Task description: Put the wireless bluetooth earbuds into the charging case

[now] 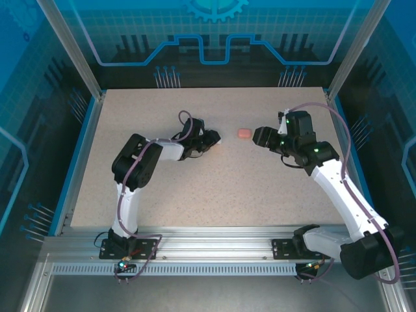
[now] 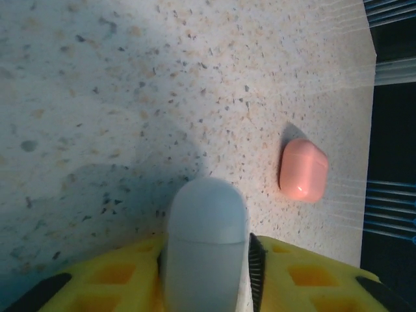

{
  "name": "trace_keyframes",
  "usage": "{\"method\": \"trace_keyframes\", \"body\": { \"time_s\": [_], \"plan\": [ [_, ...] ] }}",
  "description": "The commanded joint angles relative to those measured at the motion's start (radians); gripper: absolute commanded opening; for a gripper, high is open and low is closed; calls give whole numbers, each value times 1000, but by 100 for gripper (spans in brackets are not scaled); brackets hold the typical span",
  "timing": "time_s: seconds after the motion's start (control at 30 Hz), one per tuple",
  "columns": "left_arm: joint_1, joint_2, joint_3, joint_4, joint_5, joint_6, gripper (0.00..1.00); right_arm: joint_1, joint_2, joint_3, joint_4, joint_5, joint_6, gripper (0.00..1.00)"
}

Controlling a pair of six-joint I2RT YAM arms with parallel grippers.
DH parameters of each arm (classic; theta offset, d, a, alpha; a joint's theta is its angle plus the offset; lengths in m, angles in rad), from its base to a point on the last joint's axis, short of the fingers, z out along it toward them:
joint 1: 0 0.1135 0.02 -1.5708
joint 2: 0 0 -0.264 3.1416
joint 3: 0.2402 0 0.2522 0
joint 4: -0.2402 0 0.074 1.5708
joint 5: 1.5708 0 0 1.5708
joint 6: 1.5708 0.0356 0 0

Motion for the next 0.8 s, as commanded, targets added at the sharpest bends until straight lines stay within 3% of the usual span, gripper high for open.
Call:
{"method": "trace_keyframes", "body": {
  "time_s": [0.0,0.13,0.17,0.3,0.47,0.57,0.67,0.77],
  "plan": [
    [17,-30,14,-184,-3,-9,53,-14,-24,1,-1,12,5,70],
    [26,-90,-16,-272,-50,-9,95,-20,-27,8,-3,5,3,75],
    [28,-108,-26,-295,-63,-10,99,-19,-29,8,-4,4,2,77],
    [46,-238,-87,-405,-141,13,99,-25,-47,14,-36,33,-3,100],
    [79,-492,-186,-518,-259,84,99,-32,-49,59,-128,142,-51,100],
    [87,-674,-260,-527,-393,176,99,-39,-27,59,-145,263,-95,100],
    [89,-845,-362,-444,-553,358,99,-46,-20,-5,-78,446,-133,100],
    [89,-989,-527,-228,-678,628,99,-50,-51,-174,174,590,-207,100]
  ]
}}
